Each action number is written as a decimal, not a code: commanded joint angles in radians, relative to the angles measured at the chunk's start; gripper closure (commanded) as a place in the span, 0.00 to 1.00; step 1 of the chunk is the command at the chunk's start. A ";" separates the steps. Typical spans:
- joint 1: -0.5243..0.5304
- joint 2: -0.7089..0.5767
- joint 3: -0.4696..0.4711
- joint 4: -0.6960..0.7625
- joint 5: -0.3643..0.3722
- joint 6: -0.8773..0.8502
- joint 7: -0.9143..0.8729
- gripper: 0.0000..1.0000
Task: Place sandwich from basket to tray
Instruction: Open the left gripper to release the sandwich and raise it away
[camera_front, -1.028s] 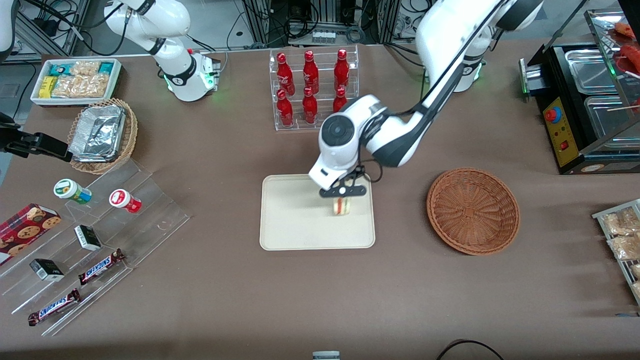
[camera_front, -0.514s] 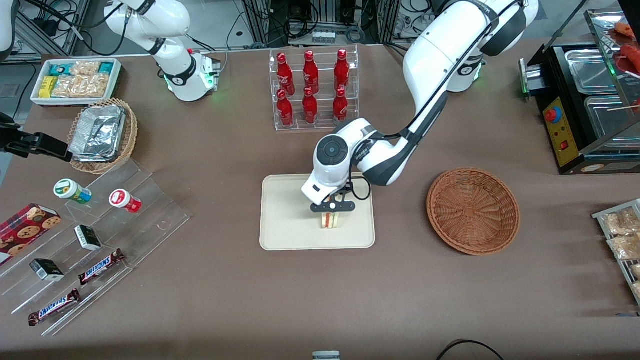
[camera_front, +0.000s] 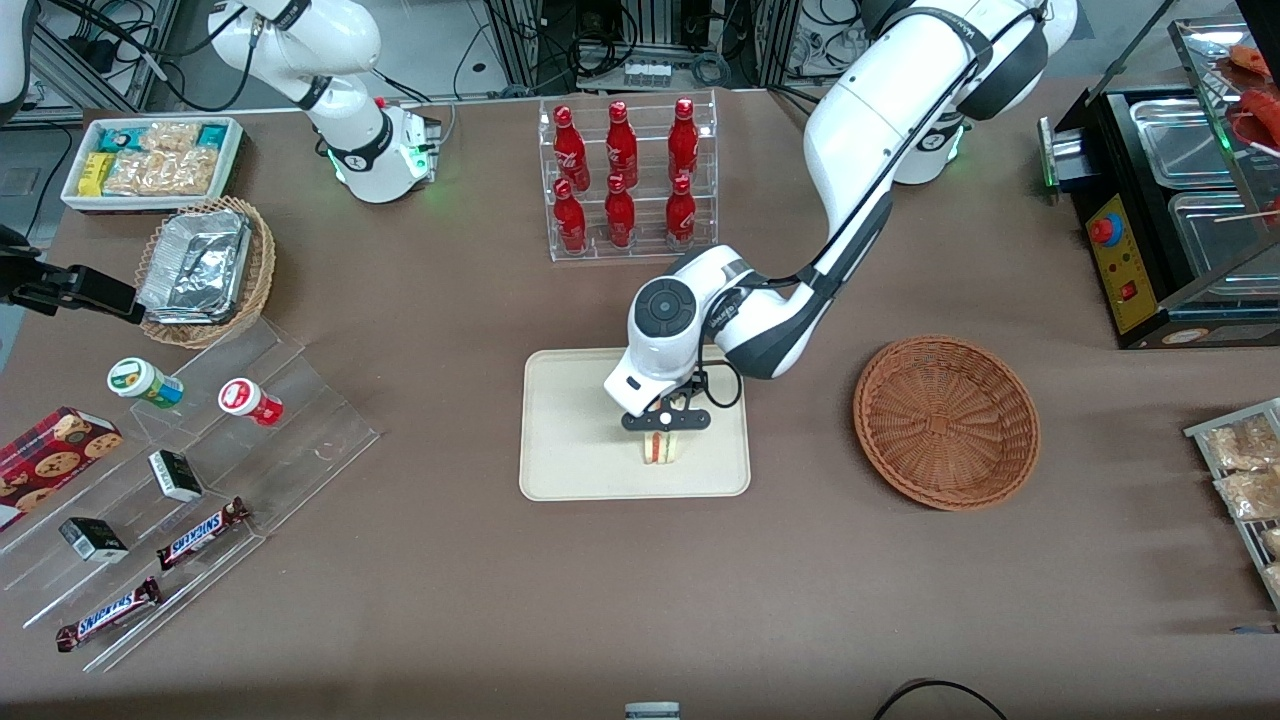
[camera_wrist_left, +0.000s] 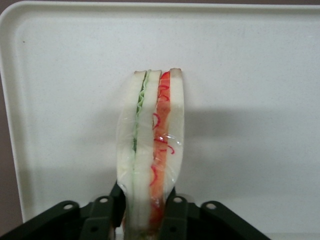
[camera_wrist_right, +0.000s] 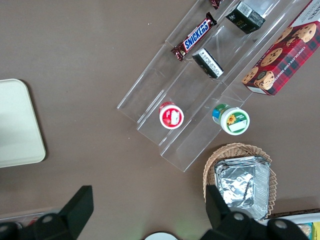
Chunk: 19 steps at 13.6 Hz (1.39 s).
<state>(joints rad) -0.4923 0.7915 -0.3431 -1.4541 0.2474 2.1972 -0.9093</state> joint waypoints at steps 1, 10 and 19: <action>-0.020 0.012 0.010 0.037 0.026 -0.002 -0.013 0.00; 0.041 -0.084 0.012 0.044 0.056 -0.014 -0.003 0.00; 0.282 -0.242 0.006 0.040 -0.043 -0.218 0.288 0.00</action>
<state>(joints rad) -0.2686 0.6135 -0.3305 -1.3960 0.2537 2.0446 -0.6943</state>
